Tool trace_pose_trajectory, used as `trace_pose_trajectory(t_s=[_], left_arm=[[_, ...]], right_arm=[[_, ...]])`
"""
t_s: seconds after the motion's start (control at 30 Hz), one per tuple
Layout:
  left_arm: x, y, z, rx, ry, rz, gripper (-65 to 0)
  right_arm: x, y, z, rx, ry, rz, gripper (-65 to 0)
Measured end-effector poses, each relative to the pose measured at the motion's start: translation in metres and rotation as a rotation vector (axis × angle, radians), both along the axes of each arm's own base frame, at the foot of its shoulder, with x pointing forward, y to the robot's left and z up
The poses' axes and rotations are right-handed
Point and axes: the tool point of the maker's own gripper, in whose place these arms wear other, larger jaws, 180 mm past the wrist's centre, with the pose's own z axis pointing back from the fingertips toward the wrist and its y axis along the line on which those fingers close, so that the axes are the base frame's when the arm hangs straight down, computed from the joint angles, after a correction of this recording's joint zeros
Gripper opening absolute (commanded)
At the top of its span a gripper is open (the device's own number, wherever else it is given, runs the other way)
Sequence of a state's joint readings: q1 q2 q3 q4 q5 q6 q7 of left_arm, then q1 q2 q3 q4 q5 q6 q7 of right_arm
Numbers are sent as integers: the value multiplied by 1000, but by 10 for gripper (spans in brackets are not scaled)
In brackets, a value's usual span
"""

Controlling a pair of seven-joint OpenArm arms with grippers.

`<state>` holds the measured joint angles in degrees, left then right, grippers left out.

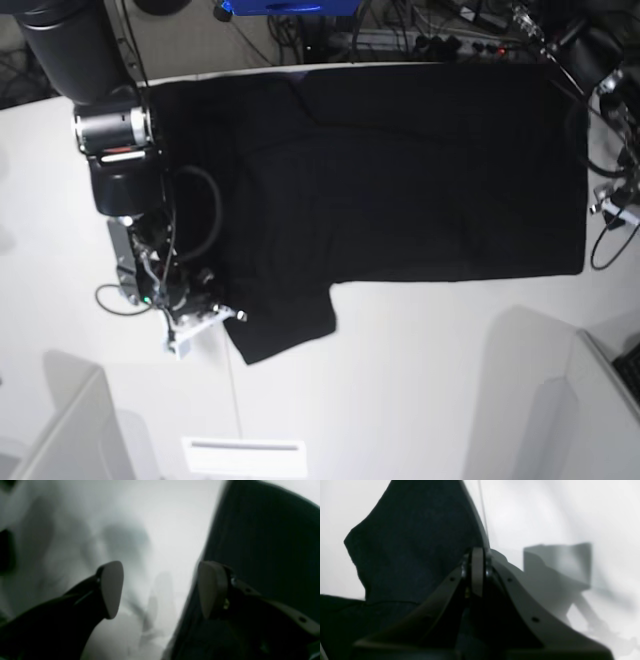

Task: Fold the T-shirt properly
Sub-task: 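Move the left gripper to the shirt's hem corner and grasp it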

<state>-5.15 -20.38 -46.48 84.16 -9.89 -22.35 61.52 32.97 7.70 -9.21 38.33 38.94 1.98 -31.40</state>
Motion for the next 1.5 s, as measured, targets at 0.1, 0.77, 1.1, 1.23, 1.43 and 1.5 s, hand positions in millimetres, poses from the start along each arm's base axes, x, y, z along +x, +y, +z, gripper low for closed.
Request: trace_pose_trajectory(t_s=[0.1, 0.77, 1.1, 1.23, 1.43, 1.5], left_arm=[[23, 0, -9, -50, -3, 11, -201], [101, -11, -59, -172, -29, -40, -201], [98, -17, -75, -159, 10, -63, -202], [99, -18, -75, -159, 11, -65, -204], [98, -18, -76, -157, 10, -64, -428], [99, -19, -76, -164, 4, -64, -564]], right_arm=[[0, -2, 0, -2, 0, -1, -650], [0, -3, 0, -5, -2, -3, -650], [1, -4, 0, -8, -3, -3, -650], [1, -4, 0, -8, -3, -3, -650], [0, -4, 0, -8, -2, -3, -650], [0, -4, 0, -8, -3, -3, -650]])
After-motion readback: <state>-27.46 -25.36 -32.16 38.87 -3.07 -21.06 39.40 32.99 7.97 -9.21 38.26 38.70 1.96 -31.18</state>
